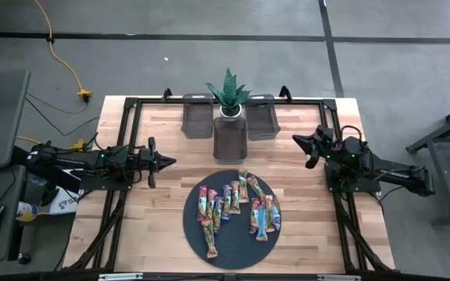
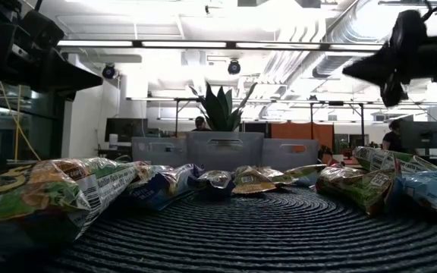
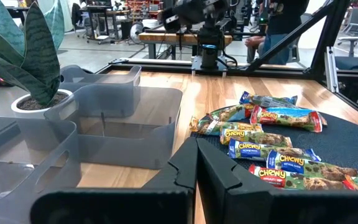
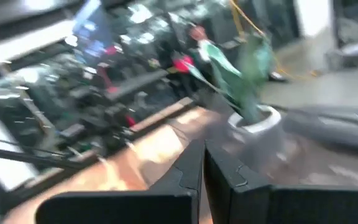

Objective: Pick and place Granola Bars by type
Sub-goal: Put the red granola bar into the right black bin

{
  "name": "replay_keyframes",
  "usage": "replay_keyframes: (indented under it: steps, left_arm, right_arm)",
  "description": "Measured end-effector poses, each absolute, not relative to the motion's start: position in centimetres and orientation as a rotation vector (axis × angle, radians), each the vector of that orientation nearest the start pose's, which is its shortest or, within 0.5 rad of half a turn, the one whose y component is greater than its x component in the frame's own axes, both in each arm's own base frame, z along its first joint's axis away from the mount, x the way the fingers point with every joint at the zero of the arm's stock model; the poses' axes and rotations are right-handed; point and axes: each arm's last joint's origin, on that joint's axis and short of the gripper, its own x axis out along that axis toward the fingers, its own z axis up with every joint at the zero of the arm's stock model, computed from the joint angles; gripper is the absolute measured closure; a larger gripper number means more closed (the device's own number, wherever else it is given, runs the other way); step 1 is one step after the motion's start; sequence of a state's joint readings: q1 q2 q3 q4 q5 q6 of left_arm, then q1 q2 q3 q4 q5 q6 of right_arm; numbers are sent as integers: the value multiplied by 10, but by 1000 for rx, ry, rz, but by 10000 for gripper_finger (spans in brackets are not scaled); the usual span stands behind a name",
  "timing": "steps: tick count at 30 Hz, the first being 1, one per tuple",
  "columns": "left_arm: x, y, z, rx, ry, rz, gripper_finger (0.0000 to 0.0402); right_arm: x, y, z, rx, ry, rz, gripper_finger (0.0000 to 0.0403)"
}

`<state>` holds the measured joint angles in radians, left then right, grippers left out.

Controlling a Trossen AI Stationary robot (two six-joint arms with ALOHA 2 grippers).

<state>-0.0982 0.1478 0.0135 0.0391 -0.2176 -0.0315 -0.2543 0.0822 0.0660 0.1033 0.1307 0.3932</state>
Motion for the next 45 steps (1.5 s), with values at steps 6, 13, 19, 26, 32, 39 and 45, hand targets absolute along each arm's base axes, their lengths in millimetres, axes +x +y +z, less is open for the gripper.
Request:
replay_keyframes:
  steps: [6, 13, 19, 26, 32, 39, 45]
  left_arm:
    - [105, -4, 160, -16, 92, 121, 400]
    - [105, -4, 160, -17, 92, 121, 400]
    - [105, -4, 160, -16, 92, 121, 400]
    - [105, -4, 160, -17, 92, 121, 400]
    - [105, -4, 160, -17, 92, 121, 400]
    - [105, -4, 160, -17, 92, 121, 400]
    - [105, -4, 160, -17, 92, 120, 400]
  right_arm:
    - [94, -26, 198, 332, -230, -270, 402]
    - [92, -25, 216, 325, -265, -250, 402]
    - [90, -25, 258, 199, -173, -297, 400]
    - [102, -30, 313, 192, 126, -375, 366]
    - [119, -34, 357, 290, 346, -394, 332]
    - [138, -34, 389, 438, 556, -298, 313]
    - [157, -33, 387, 677, 735, -194, 312]
